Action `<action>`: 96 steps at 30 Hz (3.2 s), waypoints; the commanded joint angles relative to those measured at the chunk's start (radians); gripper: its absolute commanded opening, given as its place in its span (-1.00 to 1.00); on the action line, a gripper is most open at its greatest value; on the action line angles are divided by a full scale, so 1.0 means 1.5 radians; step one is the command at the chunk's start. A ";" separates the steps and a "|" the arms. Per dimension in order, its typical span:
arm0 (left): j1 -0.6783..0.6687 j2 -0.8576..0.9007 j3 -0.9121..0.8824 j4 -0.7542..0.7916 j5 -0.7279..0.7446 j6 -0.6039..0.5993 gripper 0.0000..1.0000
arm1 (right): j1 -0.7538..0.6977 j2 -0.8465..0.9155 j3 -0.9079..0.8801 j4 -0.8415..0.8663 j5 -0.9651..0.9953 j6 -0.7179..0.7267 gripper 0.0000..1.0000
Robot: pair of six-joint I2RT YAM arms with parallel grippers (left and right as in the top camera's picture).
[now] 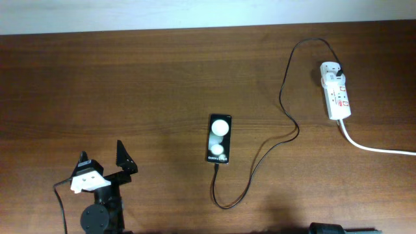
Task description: Plug charger to phone and switch on socket
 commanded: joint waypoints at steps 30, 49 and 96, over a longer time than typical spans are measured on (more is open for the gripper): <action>-0.014 -0.003 -0.023 -0.033 -0.010 0.004 0.98 | 0.047 -0.006 -0.006 0.010 -0.026 0.010 0.14; -0.019 -0.002 -0.022 -0.046 0.109 0.204 0.98 | 0.030 -0.006 -0.057 0.031 -0.003 -0.013 0.23; -0.019 -0.002 -0.022 -0.046 0.106 0.204 0.98 | 0.083 -0.006 -0.877 0.242 0.206 -0.230 0.97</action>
